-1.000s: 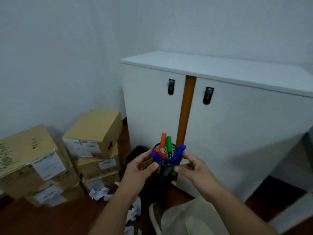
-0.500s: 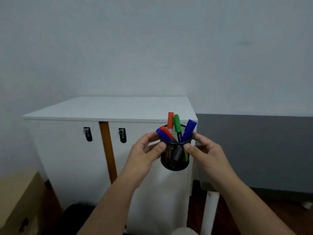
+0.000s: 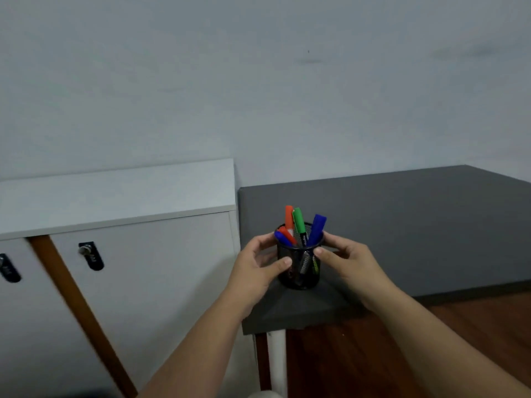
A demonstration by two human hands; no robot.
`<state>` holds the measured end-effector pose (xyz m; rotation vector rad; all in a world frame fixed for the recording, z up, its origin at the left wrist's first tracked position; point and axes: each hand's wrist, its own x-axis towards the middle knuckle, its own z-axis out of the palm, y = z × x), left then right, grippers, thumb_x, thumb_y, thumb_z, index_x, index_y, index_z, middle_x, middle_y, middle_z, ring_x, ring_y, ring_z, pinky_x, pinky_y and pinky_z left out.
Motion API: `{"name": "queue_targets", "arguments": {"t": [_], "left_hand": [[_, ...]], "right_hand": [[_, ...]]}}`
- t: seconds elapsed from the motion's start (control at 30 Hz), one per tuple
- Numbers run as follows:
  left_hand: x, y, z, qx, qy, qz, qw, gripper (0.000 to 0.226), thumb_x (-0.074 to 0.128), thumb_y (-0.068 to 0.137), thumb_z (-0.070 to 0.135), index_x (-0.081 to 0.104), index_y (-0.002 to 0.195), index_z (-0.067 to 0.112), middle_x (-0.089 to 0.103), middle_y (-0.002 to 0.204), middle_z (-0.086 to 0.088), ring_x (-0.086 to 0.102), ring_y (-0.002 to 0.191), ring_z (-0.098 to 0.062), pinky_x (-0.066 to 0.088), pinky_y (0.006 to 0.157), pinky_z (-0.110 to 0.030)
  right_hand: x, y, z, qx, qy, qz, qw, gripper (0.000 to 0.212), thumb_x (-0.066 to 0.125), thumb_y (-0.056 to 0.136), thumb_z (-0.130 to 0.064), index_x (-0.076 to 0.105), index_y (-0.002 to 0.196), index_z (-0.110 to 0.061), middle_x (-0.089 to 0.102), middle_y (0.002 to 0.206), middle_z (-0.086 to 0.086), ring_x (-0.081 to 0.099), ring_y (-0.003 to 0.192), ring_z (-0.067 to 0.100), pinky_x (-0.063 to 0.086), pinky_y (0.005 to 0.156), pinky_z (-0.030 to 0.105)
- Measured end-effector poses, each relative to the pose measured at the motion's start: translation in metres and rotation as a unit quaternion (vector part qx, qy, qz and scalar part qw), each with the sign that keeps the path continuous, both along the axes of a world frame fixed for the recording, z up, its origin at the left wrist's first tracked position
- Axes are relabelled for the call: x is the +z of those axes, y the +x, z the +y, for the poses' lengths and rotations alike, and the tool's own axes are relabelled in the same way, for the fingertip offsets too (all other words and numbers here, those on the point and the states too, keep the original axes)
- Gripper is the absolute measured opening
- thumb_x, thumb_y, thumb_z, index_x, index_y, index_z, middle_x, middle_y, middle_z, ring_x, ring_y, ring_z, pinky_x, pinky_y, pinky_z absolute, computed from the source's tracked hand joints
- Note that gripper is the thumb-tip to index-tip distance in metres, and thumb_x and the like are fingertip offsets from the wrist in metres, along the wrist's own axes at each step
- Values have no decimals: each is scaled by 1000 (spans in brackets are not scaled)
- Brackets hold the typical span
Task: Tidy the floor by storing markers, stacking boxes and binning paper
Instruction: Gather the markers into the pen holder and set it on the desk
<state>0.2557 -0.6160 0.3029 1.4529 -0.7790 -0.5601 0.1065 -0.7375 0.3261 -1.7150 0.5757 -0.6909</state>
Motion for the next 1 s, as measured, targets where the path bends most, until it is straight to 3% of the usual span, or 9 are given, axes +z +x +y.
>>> {"name": "queue_targets", "arguments": {"t": [0.1,0.2,0.33,0.47,0.57,0.67,0.73,0.83,1.0], "left_hand": [[-1,8,-29,19,18,-11,1000,53,75,81,8,58,125,32,61,126,15,57,120,-10,49,101,-40],[-6,19,-58,27,51,-23,998,59,78,79,13,55,132,30,61,130,10,59,119,-14,50,101,-44],[-12,37,-102,73,80,-54,993,61,78,79,12,54,134,24,62,128,6,64,112,-14,50,101,-39],[-14,59,-145,158,71,-85,981,37,75,83,14,61,117,18,65,109,8,60,88,4,46,75,-10],[-17,82,-172,227,78,-105,965,22,75,83,16,65,103,18,68,100,6,56,81,4,40,68,-10],[-18,108,-196,269,81,-107,954,13,73,84,16,67,95,17,69,93,2,61,82,-6,39,64,-11],[-18,124,-211,284,90,-106,949,13,71,86,16,68,99,16,69,95,2,62,84,-8,42,67,-13],[-19,148,-229,301,93,-105,943,24,68,89,15,70,112,15,71,107,-1,63,93,-10,49,83,-22],[-22,188,-258,269,118,-124,948,43,59,92,6,58,134,14,66,127,-2,62,111,-12,45,99,-25]], "right_hand": [[-4,9,-30,1,-25,22,999,51,65,88,-15,51,135,-29,56,128,-17,50,103,-9,43,88,15],[-14,27,-65,21,-31,59,998,59,69,85,-13,47,138,-29,59,127,-10,59,96,-2,49,76,15],[-30,61,-114,17,-42,116,992,66,75,80,-15,47,139,-26,65,117,-3,63,104,12,50,96,35],[-35,102,-156,-19,-112,127,985,60,71,84,-20,47,139,-28,64,92,-1,62,84,12,51,77,25],[-39,134,-185,-48,-131,106,984,51,68,87,-21,54,136,-26,54,70,-3,52,65,8,47,64,21],[-42,170,-208,-45,-134,98,985,49,68,87,-23,55,134,-26,57,69,-5,55,66,8,48,66,22],[-44,194,-222,-40,-138,105,984,49,66,88,-24,54,135,-28,66,77,-4,62,74,10,50,70,25],[-46,227,-240,-43,-140,109,983,48,64,89,-25,52,136,-30,70,84,-6,65,82,9,52,73,26],[-52,274,-266,-40,-160,117,979,46,51,91,-21,51,136,-32,71,96,-5,65,89,14,55,84,35]]}}
